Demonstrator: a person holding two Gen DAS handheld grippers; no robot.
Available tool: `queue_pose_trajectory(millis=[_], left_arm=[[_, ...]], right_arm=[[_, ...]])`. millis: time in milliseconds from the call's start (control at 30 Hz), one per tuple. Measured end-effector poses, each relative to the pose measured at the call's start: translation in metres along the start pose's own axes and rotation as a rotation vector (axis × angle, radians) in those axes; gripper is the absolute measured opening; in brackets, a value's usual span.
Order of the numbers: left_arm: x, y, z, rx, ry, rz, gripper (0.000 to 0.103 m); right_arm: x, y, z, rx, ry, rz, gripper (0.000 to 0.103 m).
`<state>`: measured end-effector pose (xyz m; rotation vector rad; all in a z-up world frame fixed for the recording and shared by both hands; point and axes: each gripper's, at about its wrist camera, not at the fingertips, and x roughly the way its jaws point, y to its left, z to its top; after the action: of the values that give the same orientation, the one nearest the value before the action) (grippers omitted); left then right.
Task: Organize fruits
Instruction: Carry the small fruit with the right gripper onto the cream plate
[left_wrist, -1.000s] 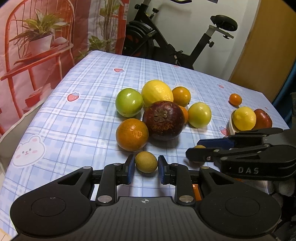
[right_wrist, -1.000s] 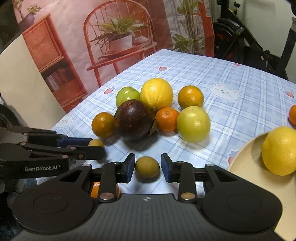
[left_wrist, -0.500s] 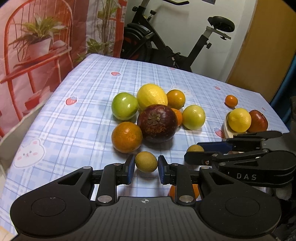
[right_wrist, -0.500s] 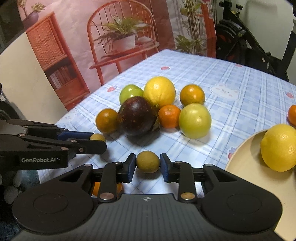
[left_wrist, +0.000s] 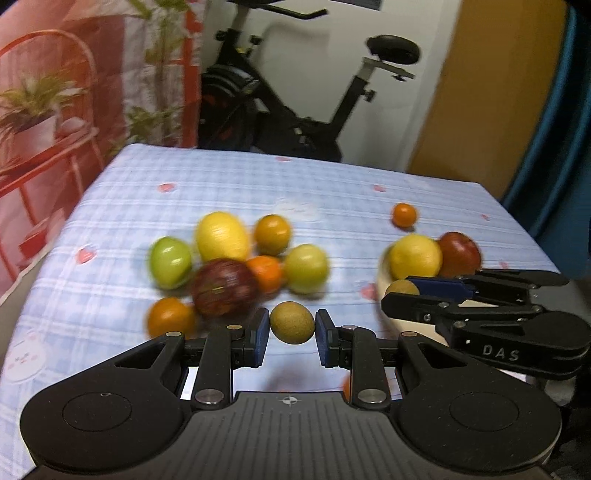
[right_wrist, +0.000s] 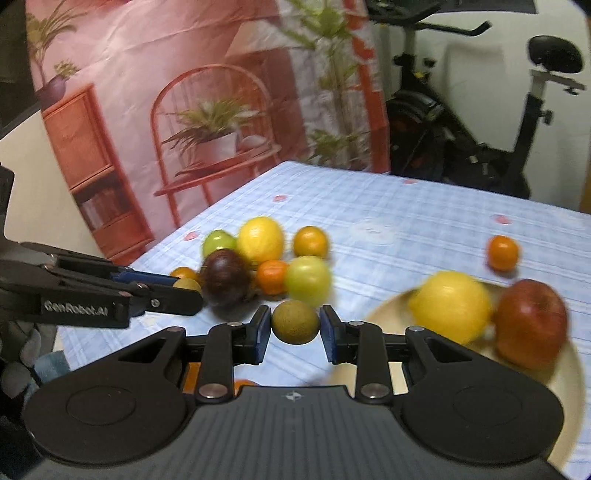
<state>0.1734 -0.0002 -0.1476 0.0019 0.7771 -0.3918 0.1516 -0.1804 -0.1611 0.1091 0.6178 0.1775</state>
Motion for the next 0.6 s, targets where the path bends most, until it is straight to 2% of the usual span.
queue_pose_trajectory(millis=[300, 600], left_arm=[[0.028, -0.056, 0.017, 0.133, 0.027, -0.055, 0.028], [0.072, -0.090, 0.025, 0.207, 0.100, -0.076, 0.028]], right_arm=[[-0.029, -0.043, -0.020, 0.083, -0.038, -0.076, 0.031], [-0.030, -0.072, -0.034, 0.115, -0.055, -0.133, 0.031]])
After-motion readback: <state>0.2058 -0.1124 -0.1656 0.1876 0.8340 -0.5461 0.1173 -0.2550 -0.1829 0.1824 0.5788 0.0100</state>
